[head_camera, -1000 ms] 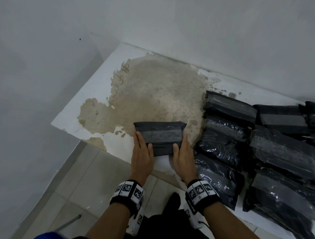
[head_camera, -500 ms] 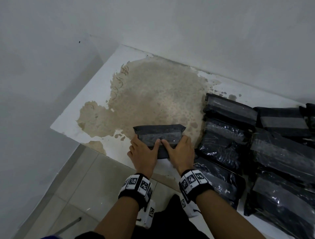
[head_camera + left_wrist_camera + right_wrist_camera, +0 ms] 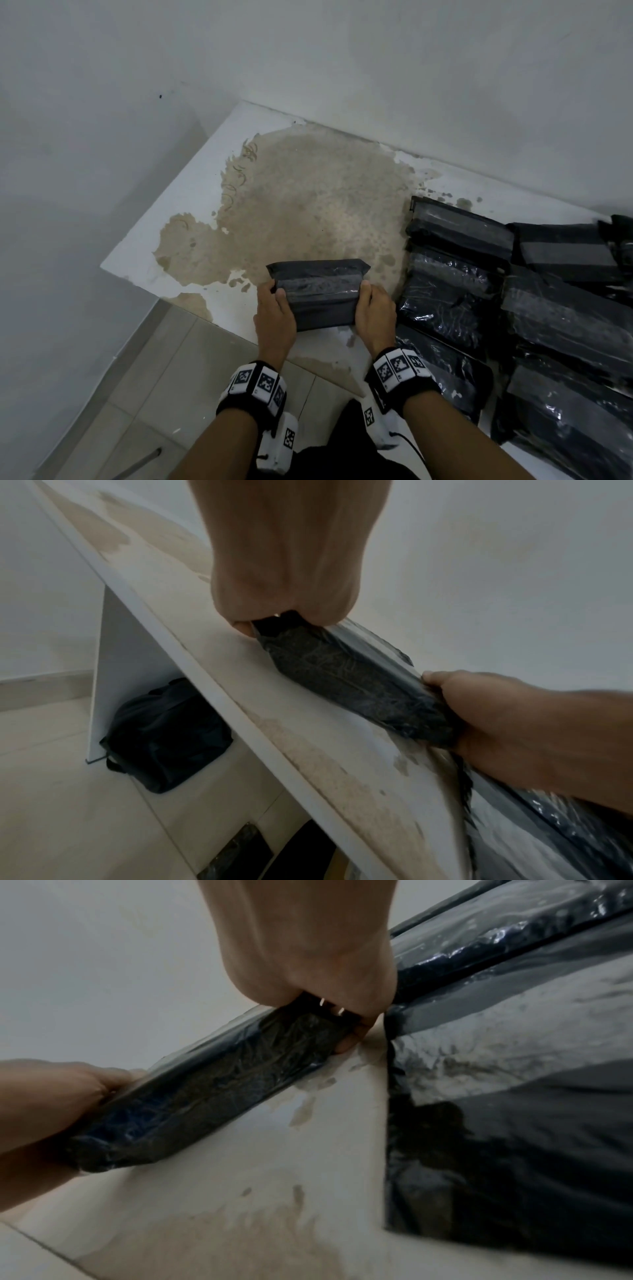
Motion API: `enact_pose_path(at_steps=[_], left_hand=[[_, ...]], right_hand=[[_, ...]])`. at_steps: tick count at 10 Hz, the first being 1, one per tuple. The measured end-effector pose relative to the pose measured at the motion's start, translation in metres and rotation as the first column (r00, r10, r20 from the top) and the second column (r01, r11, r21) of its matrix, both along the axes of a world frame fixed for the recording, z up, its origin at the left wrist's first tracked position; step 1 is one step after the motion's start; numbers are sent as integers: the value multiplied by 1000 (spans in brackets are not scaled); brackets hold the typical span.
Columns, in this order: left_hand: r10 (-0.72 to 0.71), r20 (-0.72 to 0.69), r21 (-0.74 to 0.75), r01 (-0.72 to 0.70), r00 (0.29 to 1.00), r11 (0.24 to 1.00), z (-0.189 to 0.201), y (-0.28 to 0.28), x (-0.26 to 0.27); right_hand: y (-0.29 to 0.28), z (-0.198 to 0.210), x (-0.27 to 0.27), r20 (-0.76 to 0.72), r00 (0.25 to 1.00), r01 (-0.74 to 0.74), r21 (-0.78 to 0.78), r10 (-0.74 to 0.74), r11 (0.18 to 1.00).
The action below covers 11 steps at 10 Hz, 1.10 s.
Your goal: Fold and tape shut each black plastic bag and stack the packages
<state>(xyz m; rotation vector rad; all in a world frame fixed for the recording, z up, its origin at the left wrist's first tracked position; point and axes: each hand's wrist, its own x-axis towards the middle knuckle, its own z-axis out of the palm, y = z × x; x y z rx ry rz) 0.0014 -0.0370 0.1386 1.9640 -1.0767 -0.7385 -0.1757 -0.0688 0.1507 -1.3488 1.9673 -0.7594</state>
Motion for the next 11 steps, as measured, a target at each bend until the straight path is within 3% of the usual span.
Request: enact_pose_path(at_steps=[2, 4, 5, 6, 7, 8, 9, 10, 11], left_hand=[[58, -5, 88, -57, 998, 994, 8, -23, 7], [67, -118, 220, -40, 991, 975, 20, -48, 15], [11, -192, 206, 30, 981, 978, 24, -51, 22], [-152, -195, 140, 181, 969, 974, 30, -54, 26], [-291, -160, 152, 315, 943, 937, 33, -58, 24], [-382, -124, 171, 399, 916, 901, 29, -61, 26], [-398, -119, 179, 414, 910, 893, 20, -63, 34], [-361, -66, 161, 367, 930, 916, 17, -75, 42], [-350, 57, 103, 343, 935, 934, 20, -84, 51]], right_hand=[[-15, 16, 3, -108, 993, -30, 111, 42, 993], [-21, 21, -1, -14, 997, 81, 246, -80, 966], [-20, 19, -5, 9, 998, 63, 270, -68, 961], [-13, 17, -6, 91, 989, 88, 271, -116, 959], [-5, 24, -8, 136, 979, 116, 257, -155, 959], [-1, 29, -10, 190, 978, 40, 256, -90, 966], [-3, 39, -16, 180, 984, -45, 298, -10, 954], [-8, 56, -26, 38, 998, -67, 323, 58, 944], [-9, 63, -33, 6, 999, -51, 235, 51, 971]])
